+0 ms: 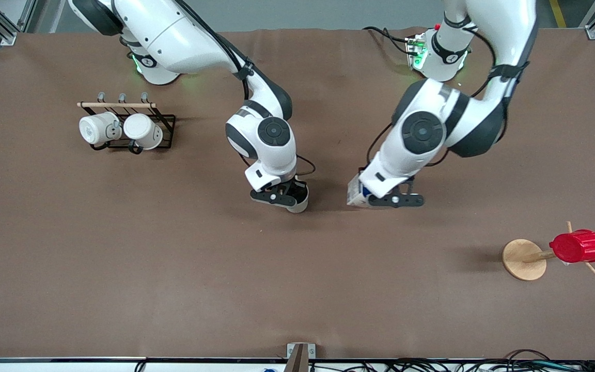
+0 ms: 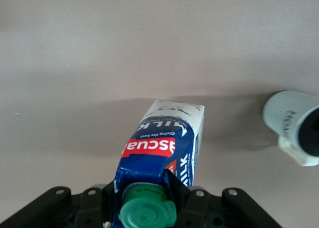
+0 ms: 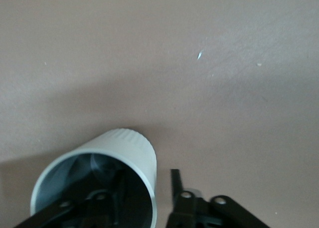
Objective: Place cup and milk on table
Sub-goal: 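Set the mug down with the right gripper and open it, then place the carton beside the mug while the right gripper withdraws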
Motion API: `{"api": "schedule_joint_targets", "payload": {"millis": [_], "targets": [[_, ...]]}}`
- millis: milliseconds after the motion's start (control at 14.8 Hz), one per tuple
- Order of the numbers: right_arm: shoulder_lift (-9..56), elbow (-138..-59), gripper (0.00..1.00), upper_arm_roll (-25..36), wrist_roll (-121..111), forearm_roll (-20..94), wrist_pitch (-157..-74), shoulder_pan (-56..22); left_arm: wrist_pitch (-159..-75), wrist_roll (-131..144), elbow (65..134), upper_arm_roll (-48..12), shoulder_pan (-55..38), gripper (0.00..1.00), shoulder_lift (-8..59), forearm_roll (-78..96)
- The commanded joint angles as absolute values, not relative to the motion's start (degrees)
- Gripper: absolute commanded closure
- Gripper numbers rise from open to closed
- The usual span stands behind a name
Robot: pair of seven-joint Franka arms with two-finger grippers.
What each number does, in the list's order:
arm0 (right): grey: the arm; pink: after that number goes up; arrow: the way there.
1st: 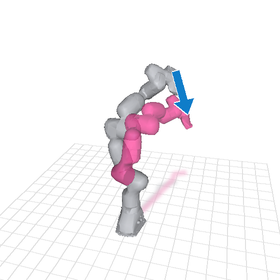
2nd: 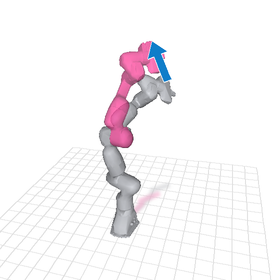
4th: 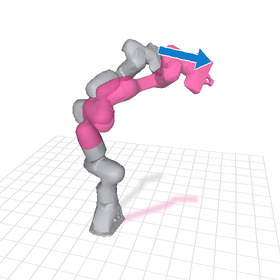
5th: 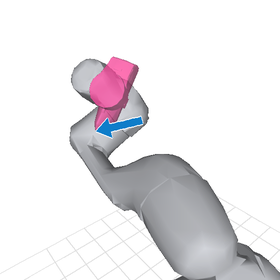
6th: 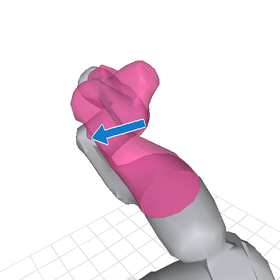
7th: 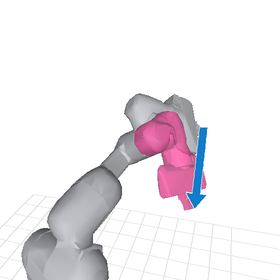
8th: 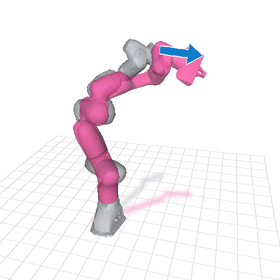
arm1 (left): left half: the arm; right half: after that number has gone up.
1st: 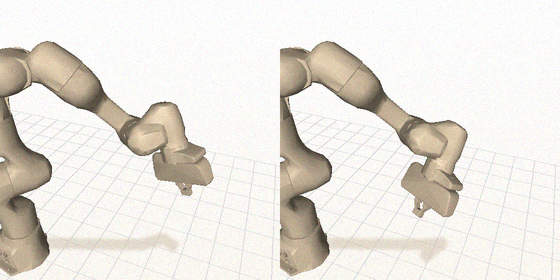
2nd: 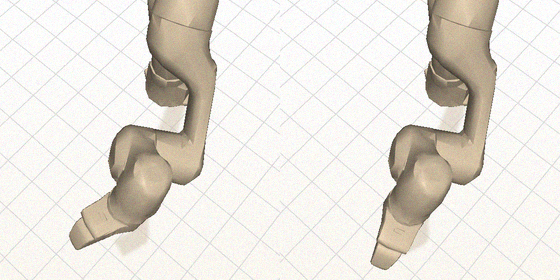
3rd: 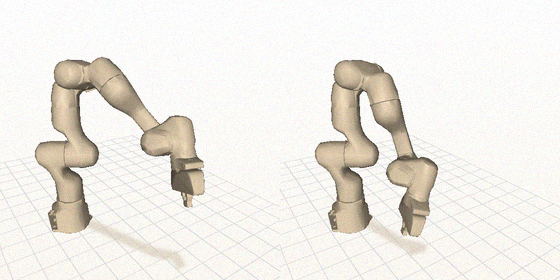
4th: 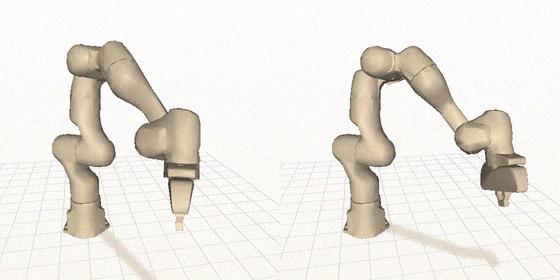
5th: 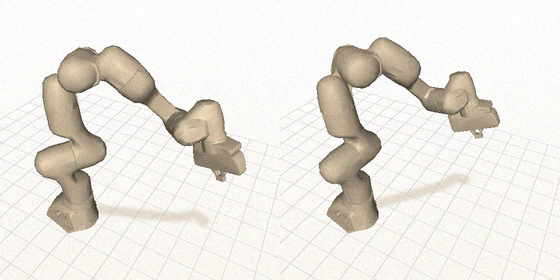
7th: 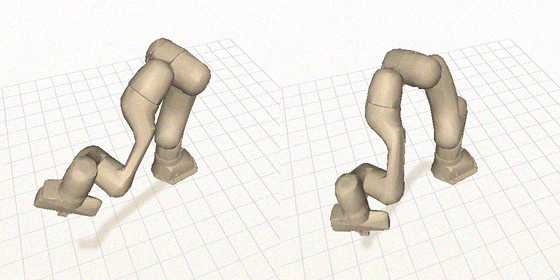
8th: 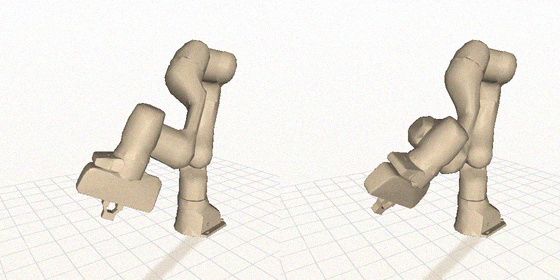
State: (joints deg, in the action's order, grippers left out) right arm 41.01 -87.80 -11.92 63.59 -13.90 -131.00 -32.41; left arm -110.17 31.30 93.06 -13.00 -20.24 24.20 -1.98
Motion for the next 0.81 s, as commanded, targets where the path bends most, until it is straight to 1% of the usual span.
{"api": "schedule_joint_targets", "payload": {"millis": [0, 135, 270, 405, 608, 743], "targets": [[38.34, -87.62, 0.0, -12.22, 64.77, -15.03, -129.73, -30.42, -109.16, 35.58, 86.23, -12.3, -23.37, 0.95, 30.04, -4.12], [31.76, -88.5, 0.0, -12.22, 64.52, -15.12, -122.73, -27.09, -109.07, 39.79, 83.69, -12.48, -25.04, 0.95, 32.59, -6.49], [26.05, -88.59, 0.0, -12.39, 62.77, -14.94, -119.54, -22.43, -108.55, 40.43, 81.57, -12.22, -26.97, 0.95, 34.53, -7.03], [21.64, -88.59, 0.0, -12.39, 59.0, -14.85, -113.76, -17.69, -108.2, 40.34, 80.43, -12.13, -27.42, 0.96, 35.15, -7.03], [15.49, -88.59, 0.0, -12.13, 47.16, -12.58, -108.92, -9.25, -105.21, 40.6, 76.48, -11.95, -29.26, 0.96, 37.7, -8.61], [12.06, -88.33, 0.0, -11.17, 36.35, -9.94, -104.78, -4.77, -105.21, 41.57, 76.46, -11.87, -29.97, 0.96, 38.58, -8.7]]}}
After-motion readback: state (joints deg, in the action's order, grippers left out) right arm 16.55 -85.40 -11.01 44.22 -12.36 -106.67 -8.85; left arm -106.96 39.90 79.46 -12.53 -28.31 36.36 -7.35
